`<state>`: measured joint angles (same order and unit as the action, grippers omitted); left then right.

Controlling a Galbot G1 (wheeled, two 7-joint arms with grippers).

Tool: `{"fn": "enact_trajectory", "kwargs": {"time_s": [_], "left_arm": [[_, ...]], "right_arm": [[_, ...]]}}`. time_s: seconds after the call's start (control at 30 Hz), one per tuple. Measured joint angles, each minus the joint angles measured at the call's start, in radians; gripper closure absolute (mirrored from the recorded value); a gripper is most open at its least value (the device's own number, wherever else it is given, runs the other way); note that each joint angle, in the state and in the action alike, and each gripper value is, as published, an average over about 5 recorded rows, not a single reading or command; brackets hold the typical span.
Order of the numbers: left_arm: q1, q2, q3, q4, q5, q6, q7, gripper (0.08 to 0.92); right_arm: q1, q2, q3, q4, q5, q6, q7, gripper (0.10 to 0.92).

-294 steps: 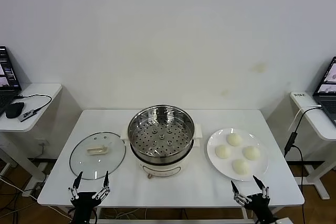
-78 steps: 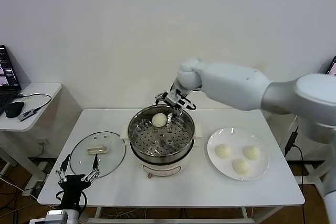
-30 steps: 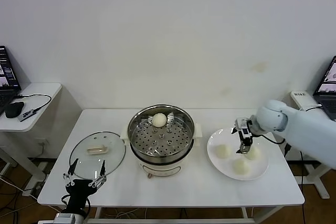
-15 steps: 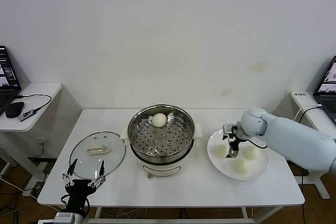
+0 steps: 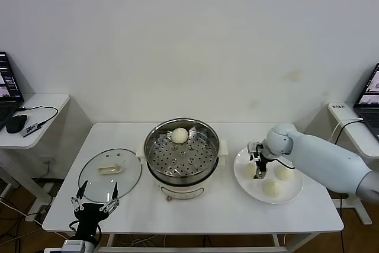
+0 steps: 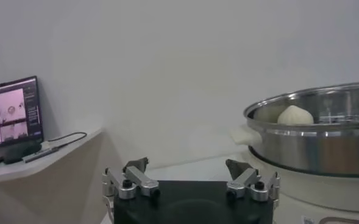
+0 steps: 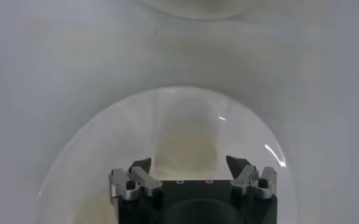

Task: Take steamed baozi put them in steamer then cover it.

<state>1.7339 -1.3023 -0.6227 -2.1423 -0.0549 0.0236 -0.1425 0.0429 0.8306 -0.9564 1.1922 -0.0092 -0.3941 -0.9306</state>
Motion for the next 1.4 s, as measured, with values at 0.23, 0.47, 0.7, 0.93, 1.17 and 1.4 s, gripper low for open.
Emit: {"fn": "enact_trajectory", "kwargs": {"time_s": [0.23, 0.47, 0.7, 0.93, 1.17, 1.4], "left_arm": [[0.001, -0.001, 0.001, 0.001, 0.0, 0.0, 0.0, 0.177], [0.002, -0.002, 0.001, 0.0, 0.0, 0.0, -0.001, 0.177], [0.002, 0.003, 0.001, -0.005, 0.0, 0.001, -0.001, 0.177], [0.001, 0.011, 0.001, -0.013, -0.002, 0.004, 0.001, 0.177], [0.0, 0.023, 0.006, -0.027, -0.004, 0.008, 0.002, 0.177], [-0.003, 0.03, 0.008, -0.04, -0.007, 0.009, 0.002, 0.177]], "right_arm": [[-0.016, 0.02, 0.017, -0.022, -0.008, -0.001, 0.001, 0.408], [-0.011, 0.017, 0.017, -0.021, -0.009, -0.005, -0.013, 0.496], [0.03, -0.004, 0.007, 0.0, 0.008, -0.01, -0.037, 0.506], [0.121, -0.049, -0.034, 0.053, 0.06, -0.028, -0.047, 0.499], [0.299, -0.079, -0.134, 0.133, 0.151, -0.056, -0.047, 0.491], [0.516, -0.058, -0.251, 0.223, 0.286, -0.1, -0.031, 0.49]]}}
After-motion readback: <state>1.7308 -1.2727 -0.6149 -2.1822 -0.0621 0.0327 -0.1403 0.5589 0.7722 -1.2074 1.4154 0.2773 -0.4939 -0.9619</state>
